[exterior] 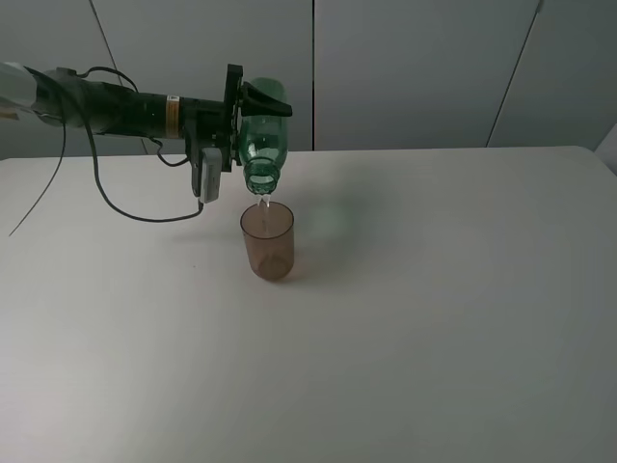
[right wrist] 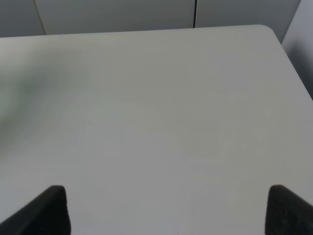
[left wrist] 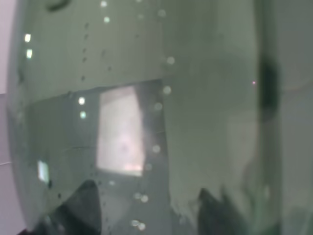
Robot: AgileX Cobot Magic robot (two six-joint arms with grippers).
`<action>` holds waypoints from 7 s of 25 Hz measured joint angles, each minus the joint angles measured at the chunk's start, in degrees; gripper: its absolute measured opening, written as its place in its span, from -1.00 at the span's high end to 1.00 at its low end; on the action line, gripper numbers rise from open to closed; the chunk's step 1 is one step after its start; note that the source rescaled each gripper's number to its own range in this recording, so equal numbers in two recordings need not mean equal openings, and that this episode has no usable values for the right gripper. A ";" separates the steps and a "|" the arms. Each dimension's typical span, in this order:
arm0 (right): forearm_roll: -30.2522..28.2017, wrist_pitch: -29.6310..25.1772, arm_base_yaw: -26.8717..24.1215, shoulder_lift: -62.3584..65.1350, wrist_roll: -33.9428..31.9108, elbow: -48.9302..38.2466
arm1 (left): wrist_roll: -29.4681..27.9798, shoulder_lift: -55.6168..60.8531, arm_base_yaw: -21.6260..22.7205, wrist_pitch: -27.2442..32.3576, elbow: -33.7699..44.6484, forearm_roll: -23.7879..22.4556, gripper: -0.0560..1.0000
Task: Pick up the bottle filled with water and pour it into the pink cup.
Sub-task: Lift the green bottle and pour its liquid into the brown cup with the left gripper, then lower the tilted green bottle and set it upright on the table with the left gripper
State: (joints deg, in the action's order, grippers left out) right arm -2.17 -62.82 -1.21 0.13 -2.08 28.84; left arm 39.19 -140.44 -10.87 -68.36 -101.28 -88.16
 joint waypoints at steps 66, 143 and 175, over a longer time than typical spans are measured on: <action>0.00 0.00 0.00 0.00 0.00 0.00 | 9.38 2.73 -1.06 -0.61 -3.37 1.47 0.89; 0.00 0.00 0.00 0.00 0.00 0.00 | -53.89 23.10 6.43 20.25 43.20 68.59 0.89; 0.00 0.00 0.00 0.00 -0.10 0.00 | -39.65 29.55 8.72 10.96 62.96 82.54 0.89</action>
State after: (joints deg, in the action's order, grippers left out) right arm -2.17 -62.82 -1.21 0.13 -2.18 28.84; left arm -0.46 -110.89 -2.15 -57.40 -38.31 -5.61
